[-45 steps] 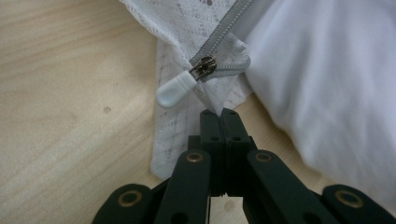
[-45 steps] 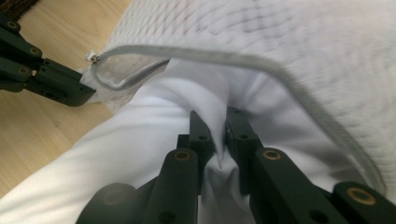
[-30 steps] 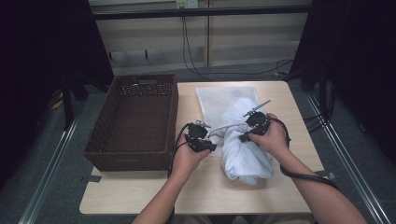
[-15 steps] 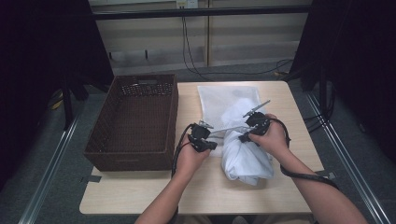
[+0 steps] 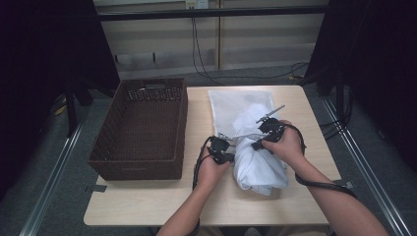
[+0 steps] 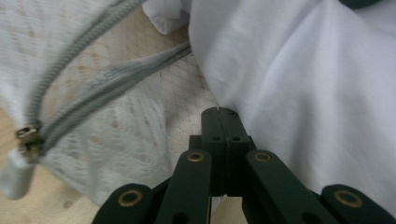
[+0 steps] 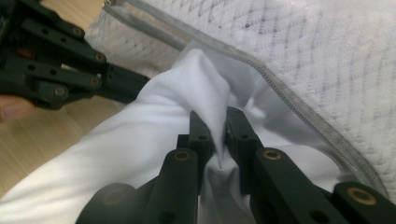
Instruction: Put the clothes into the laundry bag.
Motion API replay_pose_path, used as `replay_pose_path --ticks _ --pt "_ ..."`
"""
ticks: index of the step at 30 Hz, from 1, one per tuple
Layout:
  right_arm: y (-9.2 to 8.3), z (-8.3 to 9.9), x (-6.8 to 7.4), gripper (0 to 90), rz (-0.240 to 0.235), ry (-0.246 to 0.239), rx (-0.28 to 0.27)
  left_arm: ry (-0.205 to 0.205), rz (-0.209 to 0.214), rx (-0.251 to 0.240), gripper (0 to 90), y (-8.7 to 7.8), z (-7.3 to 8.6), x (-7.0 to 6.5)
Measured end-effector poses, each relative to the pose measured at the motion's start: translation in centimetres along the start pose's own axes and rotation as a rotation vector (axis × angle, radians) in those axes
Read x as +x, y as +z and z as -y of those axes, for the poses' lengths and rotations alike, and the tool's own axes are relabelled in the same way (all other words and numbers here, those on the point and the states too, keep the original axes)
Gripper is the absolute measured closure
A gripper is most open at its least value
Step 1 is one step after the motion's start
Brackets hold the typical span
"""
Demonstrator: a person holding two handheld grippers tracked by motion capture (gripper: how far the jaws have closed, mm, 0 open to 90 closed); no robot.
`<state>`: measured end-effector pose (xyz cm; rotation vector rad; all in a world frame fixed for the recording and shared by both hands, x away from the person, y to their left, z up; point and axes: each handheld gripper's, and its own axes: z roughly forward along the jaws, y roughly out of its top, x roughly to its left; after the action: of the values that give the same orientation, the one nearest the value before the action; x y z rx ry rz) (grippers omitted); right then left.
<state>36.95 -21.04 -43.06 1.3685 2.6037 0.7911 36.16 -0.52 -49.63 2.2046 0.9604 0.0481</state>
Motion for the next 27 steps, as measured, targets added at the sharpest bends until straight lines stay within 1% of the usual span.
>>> replay_pose_path --ticks 1,2,3,4,5,6,7,8,9,10,11,12,13,14,15,16,17,18,19,20,21,22,23,24,25,26,27 --pt "-0.1 -0.1 0.0 83.0 0.004 0.017 -0.009 0.024 -0.006 0.017 90.0 -0.1 -0.1 0.0" --pt "-0.2 -0.2 0.0 83.1 0.008 0.023 -0.02 0.037 -0.01 0.024 90.0 -0.1 -0.1 -0.1" --pt "-0.3 -0.4 0.1 83.1 0.018 0.022 -0.022 0.025 -0.013 0.019 90.0 -0.1 -0.1 -0.3" --pt "-0.3 -0.6 0.1 83.1 0.026 0.021 -0.024 0.027 -0.016 0.013 90.0 0.0 -0.1 -0.5" --pt "-0.4 -0.8 0.2 83.1 0.032 0.026 -0.028 0.05 -0.013 0.037 90.0 -0.2 -0.1 -0.4" --pt "-0.4 -0.9 0.1 83.1 0.038 0.031 -0.029 0.057 -0.006 0.049 90.0 -0.3 -0.1 -0.3" --pt "-0.3 -1.1 0.0 83.1 0.041 0.029 -0.039 0.018 0.011 0.022 90.0 -0.2 0.1 -0.4" --pt "-0.3 -1.2 -0.1 83.1 0.045 0.04 -0.034 0.073 0.027 0.065 90.0 -0.5 0.1 0.1" --pt "-0.2 -1.4 -0.3 83.1 0.048 0.041 -0.039 0.004 0.028 0.017 90.0 -0.3 0.3 -0.3" --pt "-0.1 -1.6 -0.5 83.1 0.046 0.041 -0.039 0.044 0.032 0.044 90.0 -0.5 0.3 0.0" --pt "0.0 -1.8 -0.6 83.1 0.045 0.049 -0.039 0.047 0.029 0.044 90.0 -0.5 0.3 0.0" --pt "0.1 -2.0 -0.7 83.2 0.047 0.039 -0.046 0.017 0.028 0.022 90.0 -0.3 0.2 -0.3" --pt "0.2 -2.3 -0.7 83.2 0.055 0.036 -0.039 0.058 0.028 0.053 90.0 -0.5 0.1 -0.1" --pt "0.3 -2.6 -0.7 83.2 0.062 0.028 -0.04 0.063 0.025 0.06 90.0 -0.5 0.1 -0.1" --pt "0.3 -2.9 -0.7 83.2 0.071 0.031 -0.048 0.062 0.027 0.065 90.0 -0.5 0.0 -0.1" --pt "0.3 -3.2 -0.8 83.2 0.07 0.037 -0.044 0.057 0.034 0.067 90.0 -0.5 0.1 -0.1" --pt "0.3 -3.5 -0.9 83.2 0.068 0.033 -0.051 0.018 0.038 0.034 90.0 -0.3 0.2 -0.3" --pt "0.3 -3.7 -1.0 83.3 0.073 0.029 -0.057 0.012 0.039 0.03 90.0 -0.3 0.3 -0.4" --pt "0.2 -4.0 -1.0 83.3 0.075 0.038 -0.061 0.045 0.042 0.056 90.0 -0.6 0.3 -0.1" --pt "0.0 -4.3 -1.0 83.3 0.076 0.044 -0.065 0.022 0.044 0.036 90.0 -0.5 0.4 -0.3" --pt "-0.1 -4.5 -1.1 83.3 0.076 0.04 -0.083 0.022 0.049 0.039 90.0 -0.5 0.5 -0.2" --pt "-0.2 -4.8 -1.1 83.3 0.082 0.047 -0.095 0.052 0.061 0.066 90.0 -0.7 0.5 0.1" --pt "-0.2 -5.0 -1.1 83.4 0.089 0.046 -0.104 -0.005 0.069 0.021 90.0 -0.5 0.7 -0.3" --pt "-0.1 -5.2 -1.1 83.4 0.094 0.042 -0.112 0.026 0.073 0.049 90.0 -0.7 0.7 -0.1" --pt "0.0 -5.4 -1.1 83.4 0.102 0.031 -0.113 -0.003 0.07 0.026 90.0 -0.6 0.8 -0.3" --pt "0.2 -5.6 -1.1 83.3 0.11 0.03 -0.115 0.015 0.068 0.031 90.0 -0.6 0.9 -0.2" --pt "0.5 -5.8 -1.1 83.2 0.112 0.024 -0.106 -0.023 0.067 0.004 90.0 -0.5 1.0 -0.5"
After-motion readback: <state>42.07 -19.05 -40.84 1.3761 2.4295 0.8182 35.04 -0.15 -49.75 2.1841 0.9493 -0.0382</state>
